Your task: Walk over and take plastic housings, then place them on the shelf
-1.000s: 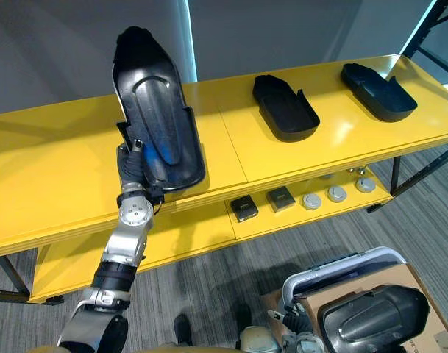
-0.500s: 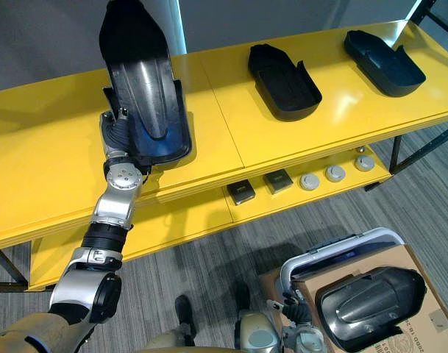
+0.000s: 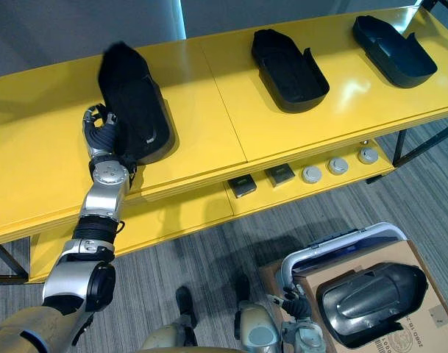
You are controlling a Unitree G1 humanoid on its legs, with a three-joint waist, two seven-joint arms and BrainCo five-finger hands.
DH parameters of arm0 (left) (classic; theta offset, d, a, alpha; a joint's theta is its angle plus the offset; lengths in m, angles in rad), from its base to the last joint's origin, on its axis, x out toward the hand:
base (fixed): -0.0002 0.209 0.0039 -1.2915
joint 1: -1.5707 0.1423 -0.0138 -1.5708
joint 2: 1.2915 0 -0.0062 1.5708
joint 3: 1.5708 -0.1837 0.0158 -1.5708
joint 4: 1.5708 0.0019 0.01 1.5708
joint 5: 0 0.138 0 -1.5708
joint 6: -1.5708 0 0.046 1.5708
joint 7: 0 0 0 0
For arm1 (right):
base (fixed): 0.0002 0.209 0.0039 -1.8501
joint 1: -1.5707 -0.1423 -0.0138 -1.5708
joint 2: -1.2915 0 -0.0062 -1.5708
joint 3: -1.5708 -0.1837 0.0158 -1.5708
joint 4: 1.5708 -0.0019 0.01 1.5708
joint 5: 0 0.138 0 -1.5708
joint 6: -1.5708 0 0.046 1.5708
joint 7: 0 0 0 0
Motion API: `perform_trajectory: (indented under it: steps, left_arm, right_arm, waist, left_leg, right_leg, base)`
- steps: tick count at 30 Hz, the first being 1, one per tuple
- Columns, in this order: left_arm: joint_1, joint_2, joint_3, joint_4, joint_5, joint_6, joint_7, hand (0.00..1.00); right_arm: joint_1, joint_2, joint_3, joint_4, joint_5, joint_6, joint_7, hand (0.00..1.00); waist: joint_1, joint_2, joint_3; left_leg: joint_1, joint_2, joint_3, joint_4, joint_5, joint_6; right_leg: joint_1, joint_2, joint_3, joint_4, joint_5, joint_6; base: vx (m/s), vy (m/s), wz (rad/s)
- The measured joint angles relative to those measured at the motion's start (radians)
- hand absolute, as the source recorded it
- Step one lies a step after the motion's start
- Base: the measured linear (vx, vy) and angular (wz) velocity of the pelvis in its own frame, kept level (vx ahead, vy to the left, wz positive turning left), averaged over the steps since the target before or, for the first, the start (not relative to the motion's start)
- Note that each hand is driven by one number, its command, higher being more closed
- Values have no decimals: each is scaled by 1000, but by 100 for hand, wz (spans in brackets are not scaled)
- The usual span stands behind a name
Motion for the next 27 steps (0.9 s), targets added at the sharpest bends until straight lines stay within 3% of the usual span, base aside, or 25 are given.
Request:
perform_trajectory:
  steps: [9, 12, 17, 18, 21, 27]
  left_arm:
    - [1, -6, -2, -76, -19, -4, 27, 0]
    - [42, -36, -26, -246, -26, -15, 49, 0]
    - [211, -101, -154, -559, 9, -75, 59, 0]
    - [270, -125, -183, -628, 47, -85, 58, 100]
    - [413, -159, -260, -724, 140, -103, 37, 100]
    - [582, -151, -397, -727, 272, -144, -68, 100]
  right_arm:
    - [-5, 0, 0, 0, 0, 0, 0, 0]
    - [-6, -1, 0, 1, 1, -1, -1, 0]
    - [-6, -1, -1, 28, 4, -3, -2, 0]
    - [-7, -1, -1, 31, 6, -7, -2, 0]
    - [-7, -1, -3, 45, 22, -14, -2, 0]
    - [-10, -3, -8, 71, 23, -21, -2, 0]
  waist:
    - [0, -2, 13]
    - [1, -3, 18]
    - [2, -2, 18]
    - [3, -2, 18]
    - [4, 0, 18]
    - [6, 6, 16]
  left_leg:
    - [10, -1, 4, 0, 0, 0]
    - [12, -2, 0, -1, 0, 0]
    - [14, -2, -14, -1, 0, 0]
    - [12, -2, -15, -1, 0, 0]
    - [12, -1, -16, -1, -1, 0]
    - [12, 1, -22, -1, -1, 0]
  right_leg:
    - [5, -1, 4, 9, -2, 0]
    - [10, -2, 0, 8, -4, 0]
    - [27, -3, -19, -8, -5, 1]
    - [27, -3, -20, -10, -5, 1]
    - [29, -2, -22, -13, -5, 1]
    - [45, 0, -34, -32, -4, 0]
  base:
    - [9, 3, -2]
    - [7, 7, 5]
    - [26, 0, 10]
    - [35, 1, 3]
    - [23, 0, 1]
    - [10, 3, 6]
